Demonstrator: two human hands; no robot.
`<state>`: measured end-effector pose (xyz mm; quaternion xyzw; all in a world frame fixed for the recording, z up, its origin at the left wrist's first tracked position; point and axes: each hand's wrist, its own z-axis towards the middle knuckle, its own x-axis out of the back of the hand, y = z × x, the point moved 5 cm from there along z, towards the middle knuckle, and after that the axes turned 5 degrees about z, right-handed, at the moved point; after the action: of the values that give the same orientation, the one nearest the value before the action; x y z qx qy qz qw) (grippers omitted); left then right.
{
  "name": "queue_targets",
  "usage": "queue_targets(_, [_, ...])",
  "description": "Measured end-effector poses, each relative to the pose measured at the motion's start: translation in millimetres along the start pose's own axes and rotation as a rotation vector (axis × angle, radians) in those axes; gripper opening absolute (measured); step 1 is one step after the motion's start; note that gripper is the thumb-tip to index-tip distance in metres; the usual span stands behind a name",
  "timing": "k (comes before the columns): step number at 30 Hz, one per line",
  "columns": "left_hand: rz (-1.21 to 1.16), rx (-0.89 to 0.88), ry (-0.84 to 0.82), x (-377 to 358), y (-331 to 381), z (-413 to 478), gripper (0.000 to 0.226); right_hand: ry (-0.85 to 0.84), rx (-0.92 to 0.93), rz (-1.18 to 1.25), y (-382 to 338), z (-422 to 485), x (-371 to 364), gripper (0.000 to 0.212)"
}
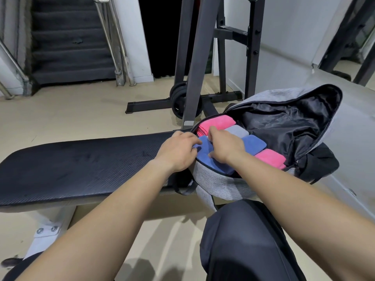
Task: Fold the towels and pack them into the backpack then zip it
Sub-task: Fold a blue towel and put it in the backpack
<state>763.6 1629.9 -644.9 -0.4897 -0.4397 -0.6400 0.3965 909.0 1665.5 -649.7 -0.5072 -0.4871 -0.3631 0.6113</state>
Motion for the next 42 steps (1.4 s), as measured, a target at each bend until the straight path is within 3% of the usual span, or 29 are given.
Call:
queue_targets(3, [0.132,-0.094,-0.088,-7.0,8.5,11.5,0.042,-0.091,0.102,0.045,8.4,-5.4,-9.9,0.001])
queue_targets(7, [0.255,-0.039,-0.220,-17.3,5.2,21.6,0.039,-0.164,0.173,0.012,22.3,-18.9,-13.1,0.035])
queue_targets(9, [0.172,0.032,-0.257,-19.3,2.5,25.6,0.038,-0.201,0.180,0.011,29.1,-29.6,-20.7,0.056])
queue_targets(11, [0.036,0.093,-0.272,-22.0,3.1,28.1,0.039,-0.136,0.212,0.071,29.7,-40.3,-29.3,0.066])
queue_targets(14, [-0.031,0.090,-0.207,-28.9,7.2,26.6,0.040,0.094,0.181,0.215,34.9,-48.5,-33.2,0.079])
queue_targets(17, [-0.096,0.084,-0.086,-36.2,3.9,17.0,0.046,0.079,0.078,0.268,46.8,-44.7,-40.4,0.094])
queue_targets(22, [-0.153,0.068,0.001,-45.7,-2.3,12.9,0.048,-0.044,0.050,0.081,39.3,-28.8,-41.5,0.082])
queue_targets(27, [-0.132,0.103,-0.122,-49.1,-7.1,23.4,0.051,-0.204,0.037,0.009,37.9,-14.1,-51.6,0.074])
queue_targets(31, [-0.233,0.175,-0.109,-41.2,-5.3,30.0,0.039,-0.207,0.066,-0.048,40.4,-20.3,-64.9,0.069])
queue_targets(34, [-0.132,0.204,-0.003,-37.3,-1.6,26.5,0.039,-0.193,0.059,-0.062,40.7,-18.8,-65.4,0.070])
queue_targets(38, [-0.181,0.497,0.155,-34.6,-11.5,20.4,0.030,-0.181,0.032,-0.040,40.6,-14.5,-67.8,0.070])
queue_targets(42, [-0.300,0.498,0.155,-34.6,-13.8,25.7,0.013,-0.171,0.046,0.073,34.1,-11.3,-54.7,0.063])
